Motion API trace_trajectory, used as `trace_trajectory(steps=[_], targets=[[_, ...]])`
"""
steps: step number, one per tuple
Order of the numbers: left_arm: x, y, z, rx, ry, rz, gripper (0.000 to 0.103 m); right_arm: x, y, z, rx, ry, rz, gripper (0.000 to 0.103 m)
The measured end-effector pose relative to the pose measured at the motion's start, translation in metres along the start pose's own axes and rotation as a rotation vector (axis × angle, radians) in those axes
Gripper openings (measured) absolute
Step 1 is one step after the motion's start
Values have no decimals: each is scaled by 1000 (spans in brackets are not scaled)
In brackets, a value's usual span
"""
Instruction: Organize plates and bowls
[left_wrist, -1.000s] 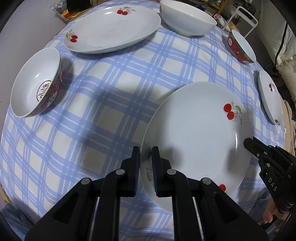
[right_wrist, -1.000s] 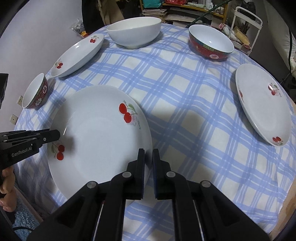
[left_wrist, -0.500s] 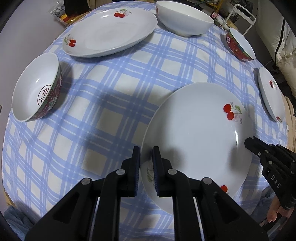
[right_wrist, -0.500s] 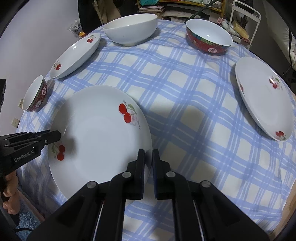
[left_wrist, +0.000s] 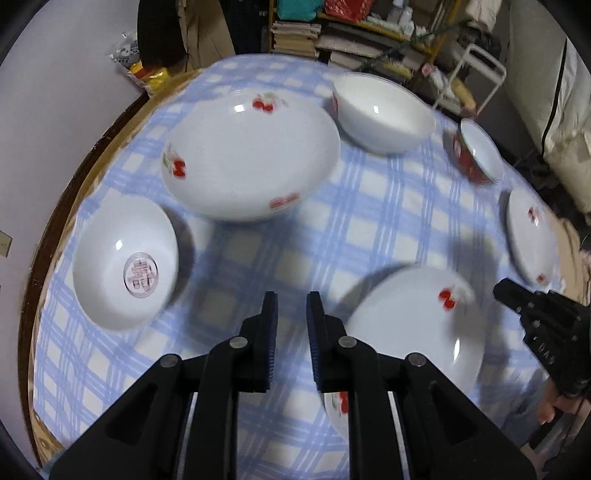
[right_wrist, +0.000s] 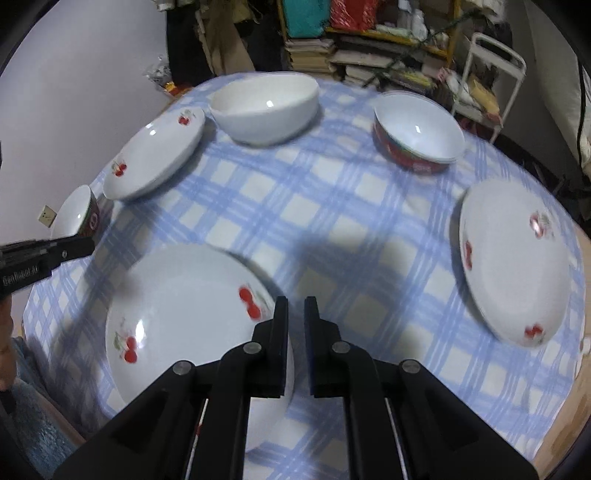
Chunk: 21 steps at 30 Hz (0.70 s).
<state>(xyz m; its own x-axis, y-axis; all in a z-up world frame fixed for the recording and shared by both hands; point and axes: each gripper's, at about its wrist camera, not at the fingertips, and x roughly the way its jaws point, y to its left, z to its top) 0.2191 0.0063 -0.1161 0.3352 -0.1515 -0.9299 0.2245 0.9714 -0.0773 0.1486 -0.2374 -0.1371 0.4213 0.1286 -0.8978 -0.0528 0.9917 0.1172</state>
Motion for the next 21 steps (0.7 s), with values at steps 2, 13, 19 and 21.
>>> trace_trajectory(steps=[2,13,19,21], targets=[[-4,4,11,-2,-15,24,24,-4,5,9,-23,-17,-4,10],[-2,64,95,-79,-35,101,85,11,46,77,10,-64,84,88],[27,96,129,-87,26,117,86,35,75,109,3,-23,116,88],[38,105,135,-83,43,128,85,43,78,113,20,-18,124,88]])
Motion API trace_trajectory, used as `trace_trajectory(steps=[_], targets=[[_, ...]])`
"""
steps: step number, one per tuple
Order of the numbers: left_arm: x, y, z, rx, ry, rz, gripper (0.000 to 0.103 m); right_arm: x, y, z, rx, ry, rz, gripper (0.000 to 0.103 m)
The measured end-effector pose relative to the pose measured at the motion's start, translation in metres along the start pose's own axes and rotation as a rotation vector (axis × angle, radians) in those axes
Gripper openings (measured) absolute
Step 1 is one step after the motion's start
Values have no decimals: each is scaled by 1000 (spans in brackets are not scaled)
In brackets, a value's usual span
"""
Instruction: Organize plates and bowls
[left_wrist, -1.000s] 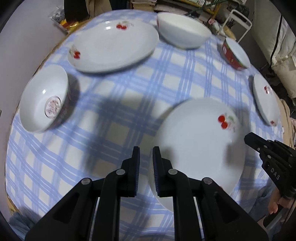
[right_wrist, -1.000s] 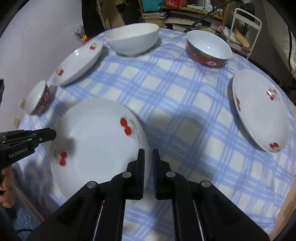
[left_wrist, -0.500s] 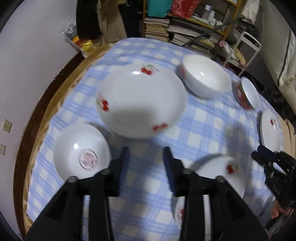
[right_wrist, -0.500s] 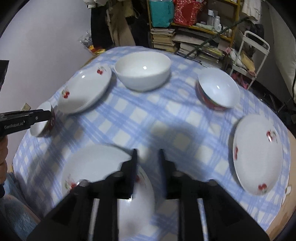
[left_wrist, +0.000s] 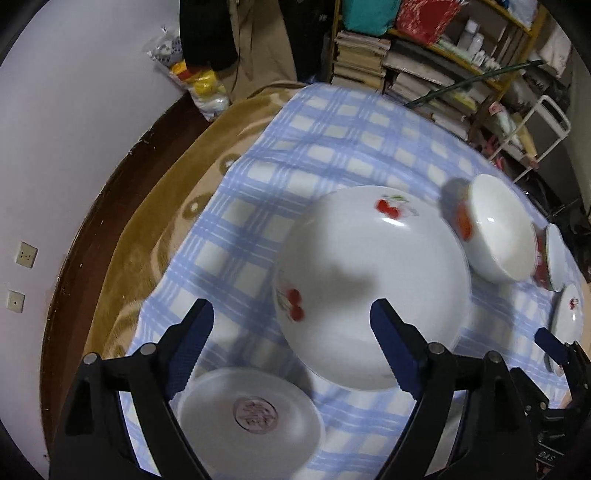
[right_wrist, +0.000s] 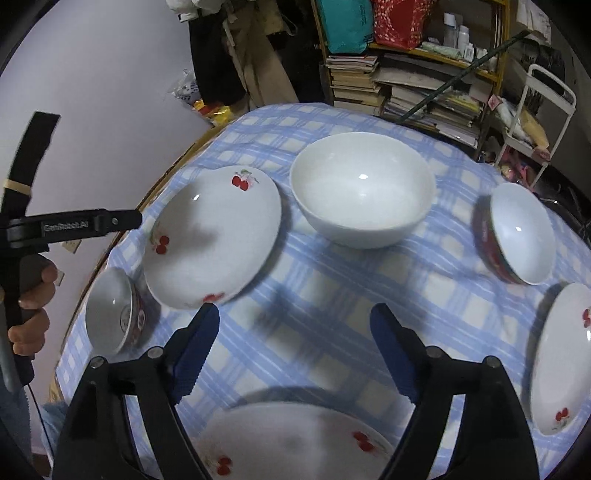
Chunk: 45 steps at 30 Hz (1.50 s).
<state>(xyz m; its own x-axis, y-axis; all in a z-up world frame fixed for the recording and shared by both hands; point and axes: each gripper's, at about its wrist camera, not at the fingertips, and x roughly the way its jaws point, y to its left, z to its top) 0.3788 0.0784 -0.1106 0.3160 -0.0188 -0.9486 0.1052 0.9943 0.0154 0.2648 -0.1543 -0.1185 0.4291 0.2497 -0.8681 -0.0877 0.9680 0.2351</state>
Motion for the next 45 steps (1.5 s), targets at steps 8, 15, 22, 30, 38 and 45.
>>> trace_trajectory(steps=[8,15,22,30,38,45], targets=[[42,13,14,27,38,11,85,42,-1,10,98,66,65,88],[62,21,18,9,39,-11,69,68,16,20,101,87,30,86],[75,21,20,-14,46,-156,15,84,18,36,119,117,-11,39],[78,15,21,57,45,-155,16,108,15,44,168,194,71,16],[62,-1,16,129,24,-108,15,95,17,37,147,167,60,17],[33,-8,0,167,17,-138,15,65,12,30,142,158,64,17]])
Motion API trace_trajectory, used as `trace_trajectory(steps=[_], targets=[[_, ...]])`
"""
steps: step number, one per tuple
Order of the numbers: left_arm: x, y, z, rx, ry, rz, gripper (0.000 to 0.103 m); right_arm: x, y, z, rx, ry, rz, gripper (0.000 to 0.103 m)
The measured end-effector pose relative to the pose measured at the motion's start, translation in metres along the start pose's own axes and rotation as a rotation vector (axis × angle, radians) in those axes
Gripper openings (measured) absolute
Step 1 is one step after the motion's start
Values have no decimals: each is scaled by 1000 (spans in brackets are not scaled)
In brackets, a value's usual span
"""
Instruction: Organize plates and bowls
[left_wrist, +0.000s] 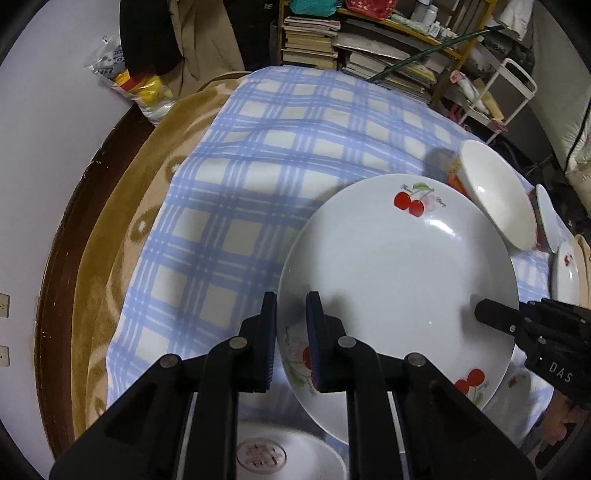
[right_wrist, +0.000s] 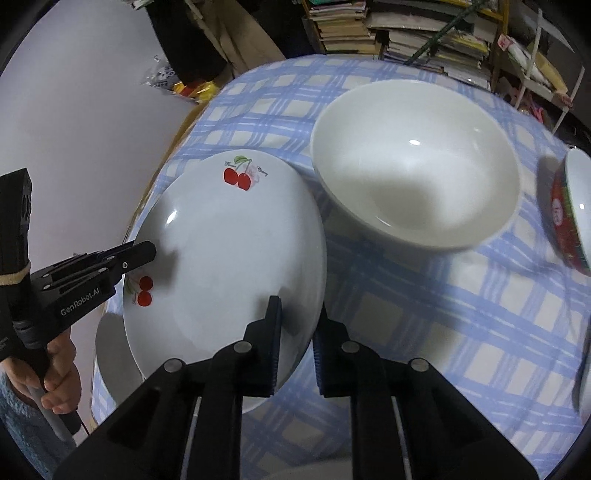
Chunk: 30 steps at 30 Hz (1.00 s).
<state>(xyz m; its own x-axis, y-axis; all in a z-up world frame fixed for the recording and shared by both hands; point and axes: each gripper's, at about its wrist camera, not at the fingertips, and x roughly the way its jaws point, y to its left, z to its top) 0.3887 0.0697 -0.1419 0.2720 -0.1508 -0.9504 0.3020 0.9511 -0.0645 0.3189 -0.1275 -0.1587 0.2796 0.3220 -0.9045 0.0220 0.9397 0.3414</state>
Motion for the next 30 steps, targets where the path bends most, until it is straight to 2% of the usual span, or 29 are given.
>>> trace_trajectory(steps=[2,7,16,27,30], targets=[[-9,-6,-7,27,-3,-2,15,-12,1,-4,-12,-17,-8,17],[-32,-20,-24,15,-26,-18,15,-37,1,-17,-31,-38,-21,17],[-70,-59,-57,25,-93,-26,15,-85,-20,-60,-19,-76,-16,17],[-85,-124,-111,112,-100,-24,15,-133,-62,-125,25,-99,-51,17],[-81,-137,-126,113,-90,-50,15,-139,-75,-139,37,-97,-59,17]])
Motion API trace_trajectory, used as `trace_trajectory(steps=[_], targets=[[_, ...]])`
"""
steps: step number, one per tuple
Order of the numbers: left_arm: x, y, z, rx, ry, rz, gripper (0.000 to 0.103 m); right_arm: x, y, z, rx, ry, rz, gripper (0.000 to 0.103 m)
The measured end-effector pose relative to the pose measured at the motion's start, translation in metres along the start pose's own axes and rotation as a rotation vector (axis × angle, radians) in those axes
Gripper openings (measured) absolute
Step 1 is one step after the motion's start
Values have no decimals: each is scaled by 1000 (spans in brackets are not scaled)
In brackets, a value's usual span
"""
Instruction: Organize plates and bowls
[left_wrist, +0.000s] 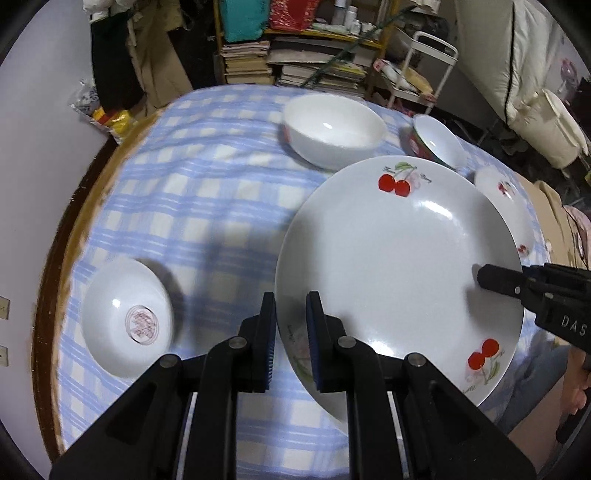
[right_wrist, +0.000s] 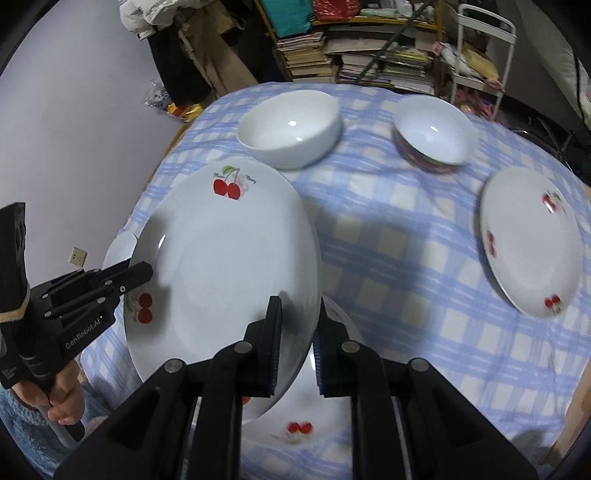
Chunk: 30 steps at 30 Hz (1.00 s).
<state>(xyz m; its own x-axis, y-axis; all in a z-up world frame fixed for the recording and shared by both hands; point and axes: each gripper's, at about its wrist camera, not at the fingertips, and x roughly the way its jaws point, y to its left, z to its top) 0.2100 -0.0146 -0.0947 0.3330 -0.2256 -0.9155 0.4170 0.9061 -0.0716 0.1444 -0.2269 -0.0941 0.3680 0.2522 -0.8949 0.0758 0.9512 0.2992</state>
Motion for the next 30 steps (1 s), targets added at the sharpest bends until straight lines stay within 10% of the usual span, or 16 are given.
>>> trace_trajectory(steps=[30], targets=[[47,-38,-68,-42,130,53,16,40,-28,-84,-4,10,-105,21]])
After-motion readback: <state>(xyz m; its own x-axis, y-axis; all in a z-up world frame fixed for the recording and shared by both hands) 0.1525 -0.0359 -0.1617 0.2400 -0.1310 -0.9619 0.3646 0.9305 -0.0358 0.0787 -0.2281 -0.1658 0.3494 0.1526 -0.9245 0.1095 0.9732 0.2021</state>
